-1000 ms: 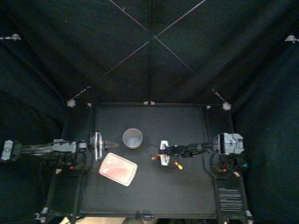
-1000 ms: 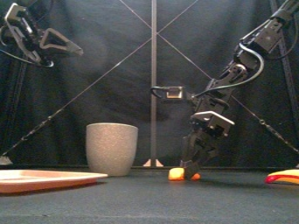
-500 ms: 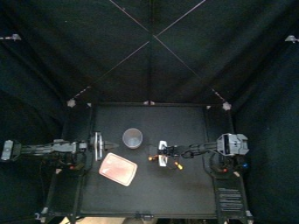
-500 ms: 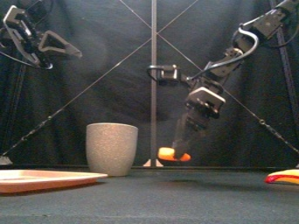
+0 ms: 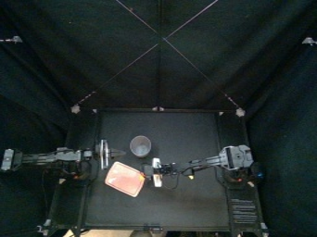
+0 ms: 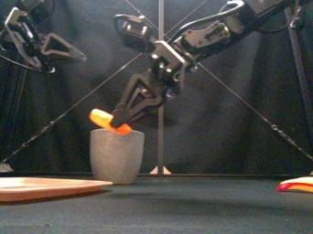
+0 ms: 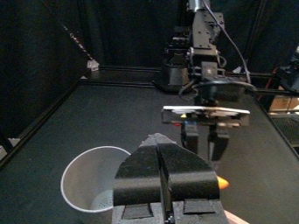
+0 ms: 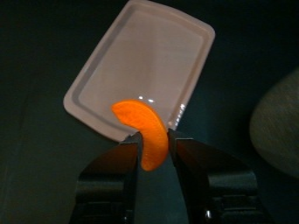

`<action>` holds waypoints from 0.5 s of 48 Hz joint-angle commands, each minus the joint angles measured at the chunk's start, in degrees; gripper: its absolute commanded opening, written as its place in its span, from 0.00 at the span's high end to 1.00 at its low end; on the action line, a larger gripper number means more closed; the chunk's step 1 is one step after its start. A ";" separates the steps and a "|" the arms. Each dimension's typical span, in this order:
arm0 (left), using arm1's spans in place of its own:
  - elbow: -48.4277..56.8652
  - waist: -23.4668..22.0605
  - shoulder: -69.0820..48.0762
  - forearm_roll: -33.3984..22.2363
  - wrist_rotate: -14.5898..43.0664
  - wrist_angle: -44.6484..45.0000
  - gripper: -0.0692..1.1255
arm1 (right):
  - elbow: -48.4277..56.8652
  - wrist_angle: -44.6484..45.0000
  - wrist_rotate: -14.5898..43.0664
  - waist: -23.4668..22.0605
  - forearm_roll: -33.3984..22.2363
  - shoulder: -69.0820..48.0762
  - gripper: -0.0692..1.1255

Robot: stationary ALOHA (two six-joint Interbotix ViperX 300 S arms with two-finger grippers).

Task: Pick the tangerine then place it on the pink plate
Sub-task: Place tangerine on the pink plate

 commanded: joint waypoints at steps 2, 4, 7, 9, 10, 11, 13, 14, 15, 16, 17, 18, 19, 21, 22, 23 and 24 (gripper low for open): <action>-0.70 0.35 0.18 0.09 0.18 -0.53 0.89 | -6.94 -1.41 0.09 0.53 1.23 3.52 0.37; -0.70 0.35 0.18 0.09 0.18 -0.53 0.89 | -8.88 -1.58 0.09 0.53 1.58 5.10 0.37; -0.62 0.44 0.18 0.09 0.18 -0.53 0.89 | -11.51 -1.67 0.09 0.53 2.20 7.29 0.37; -0.53 0.62 0.26 0.09 0.18 -0.53 0.89 | -13.36 -1.67 0.09 0.44 2.81 8.96 0.37; -0.44 0.70 0.18 0.09 0.18 -0.44 0.89 | -14.06 -1.67 0.09 0.44 2.90 9.58 0.36; -0.35 0.70 0.18 0.09 0.18 -0.53 0.89 | -14.68 -1.67 0.09 0.35 2.99 10.20 0.36; -0.09 0.88 0.18 0.18 0.18 -0.53 0.89 | -15.91 -1.67 0.09 0.26 3.34 11.43 0.36; 0.00 0.97 0.18 0.09 0.18 -0.62 0.89 | -16.44 -1.67 0.18 0.26 3.43 11.95 0.36; 0.09 0.97 0.18 0.18 0.18 -0.62 0.89 | -16.88 -1.67 0.18 0.26 3.52 12.39 0.36; 0.18 1.05 0.18 0.09 0.18 -0.62 0.89 | -17.40 -1.76 0.18 0.26 3.69 12.83 0.36; 0.26 1.05 0.18 0.18 0.18 -0.62 0.89 | -17.84 -1.85 0.18 0.26 3.96 13.27 0.36; 0.35 1.05 0.26 0.09 0.18 -0.62 0.89 | -18.28 -2.02 0.18 0.26 4.31 13.62 0.36; 0.44 1.14 0.18 0.09 0.18 -0.62 0.89 | -18.63 -2.11 0.18 0.26 4.57 14.06 0.36; 0.53 1.14 0.18 0.09 0.18 -0.62 0.89 | -19.34 -2.37 0.09 0.26 5.36 14.68 0.35; 0.53 1.14 0.18 0.09 0.18 -0.62 0.89 | -19.60 -2.46 0.18 0.26 5.63 14.94 0.35; 0.62 1.23 0.18 0.18 0.18 -0.62 0.89 | -19.86 -2.46 0.09 0.26 5.89 15.12 0.35; 0.62 1.23 0.18 0.18 0.18 -0.62 0.89 | -20.13 -2.55 0.09 0.26 5.98 15.29 0.35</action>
